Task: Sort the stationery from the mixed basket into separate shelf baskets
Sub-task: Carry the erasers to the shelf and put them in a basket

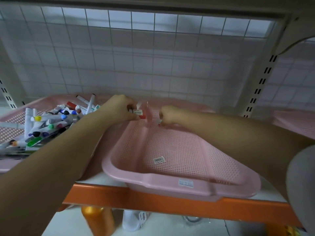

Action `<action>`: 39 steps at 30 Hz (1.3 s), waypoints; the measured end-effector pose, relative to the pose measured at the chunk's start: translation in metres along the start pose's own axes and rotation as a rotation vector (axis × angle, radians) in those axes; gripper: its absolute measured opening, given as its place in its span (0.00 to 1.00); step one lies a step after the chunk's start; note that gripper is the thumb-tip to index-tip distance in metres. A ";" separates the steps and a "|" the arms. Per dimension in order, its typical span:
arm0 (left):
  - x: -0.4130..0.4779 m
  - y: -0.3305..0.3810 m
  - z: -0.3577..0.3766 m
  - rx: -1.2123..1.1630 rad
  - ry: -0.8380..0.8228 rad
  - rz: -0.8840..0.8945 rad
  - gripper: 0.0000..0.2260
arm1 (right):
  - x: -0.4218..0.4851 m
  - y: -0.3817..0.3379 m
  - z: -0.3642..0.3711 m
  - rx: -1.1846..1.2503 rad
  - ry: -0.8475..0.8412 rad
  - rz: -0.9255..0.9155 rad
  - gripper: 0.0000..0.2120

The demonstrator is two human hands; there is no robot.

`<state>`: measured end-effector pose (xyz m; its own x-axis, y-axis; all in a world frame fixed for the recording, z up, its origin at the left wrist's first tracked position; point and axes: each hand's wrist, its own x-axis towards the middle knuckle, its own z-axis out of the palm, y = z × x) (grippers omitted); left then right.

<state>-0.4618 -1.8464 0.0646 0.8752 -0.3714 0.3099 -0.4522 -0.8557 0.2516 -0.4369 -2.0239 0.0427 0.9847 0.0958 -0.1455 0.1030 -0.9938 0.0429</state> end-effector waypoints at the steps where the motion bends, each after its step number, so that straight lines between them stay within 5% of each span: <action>1: 0.000 -0.001 0.000 -0.008 -0.001 0.007 0.13 | -0.003 -0.001 -0.003 0.042 -0.005 -0.010 0.18; 6: 0.000 -0.003 0.000 -0.043 -0.008 0.003 0.14 | -0.013 -0.006 -0.002 0.166 0.158 -0.130 0.13; 8: 0.000 -0.004 0.000 -0.067 -0.013 -0.002 0.14 | 0.007 -0.002 0.013 0.217 0.192 -0.027 0.05; 15: -0.001 -0.006 -0.001 -0.112 -0.018 -0.003 0.14 | 0.023 0.000 0.040 0.305 0.266 0.059 0.04; 39: -0.002 0.071 0.021 -0.061 -0.068 0.091 0.13 | -0.024 0.094 0.066 0.092 0.027 0.000 0.25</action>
<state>-0.4923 -1.9143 0.0629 0.8388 -0.4718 0.2716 -0.5381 -0.7945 0.2816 -0.4605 -2.1233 -0.0152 0.9883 0.0960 -0.1184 0.0907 -0.9947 -0.0486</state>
